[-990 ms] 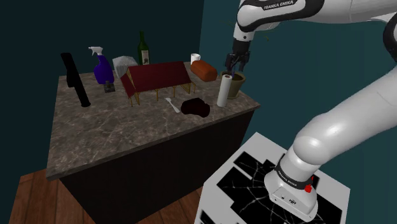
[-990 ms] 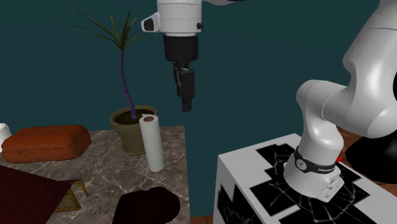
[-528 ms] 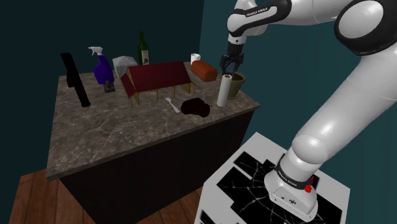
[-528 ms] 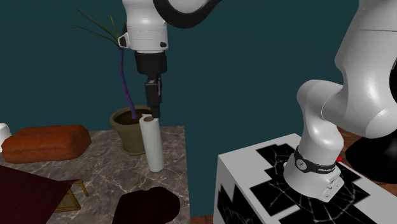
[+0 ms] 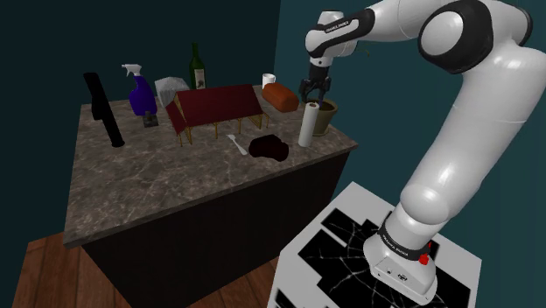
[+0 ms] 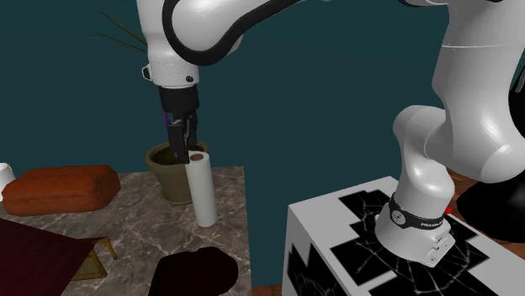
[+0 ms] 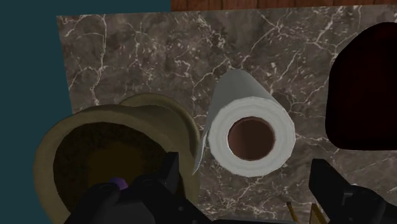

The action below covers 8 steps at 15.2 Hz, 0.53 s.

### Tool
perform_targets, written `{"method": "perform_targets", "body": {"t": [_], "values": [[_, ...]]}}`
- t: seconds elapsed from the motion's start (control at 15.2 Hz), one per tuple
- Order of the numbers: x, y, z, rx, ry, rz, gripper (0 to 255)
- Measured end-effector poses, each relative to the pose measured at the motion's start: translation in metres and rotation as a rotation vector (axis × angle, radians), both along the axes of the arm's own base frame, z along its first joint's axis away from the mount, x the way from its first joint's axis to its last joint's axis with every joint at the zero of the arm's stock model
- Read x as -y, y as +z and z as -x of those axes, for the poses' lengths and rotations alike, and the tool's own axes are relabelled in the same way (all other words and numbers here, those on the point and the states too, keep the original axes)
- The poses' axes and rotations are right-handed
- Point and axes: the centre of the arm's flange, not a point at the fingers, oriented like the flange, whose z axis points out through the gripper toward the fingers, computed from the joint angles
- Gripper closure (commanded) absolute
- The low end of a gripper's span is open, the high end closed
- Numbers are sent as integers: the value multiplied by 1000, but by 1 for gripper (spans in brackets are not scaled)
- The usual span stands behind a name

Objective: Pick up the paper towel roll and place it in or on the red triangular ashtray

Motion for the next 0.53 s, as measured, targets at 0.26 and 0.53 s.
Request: {"method": "perform_targets", "body": {"t": [0.26,0.53], "values": [[3,-24,1,0,-1,0,0],[1,-29,-1,0,-1,0,0]]}}
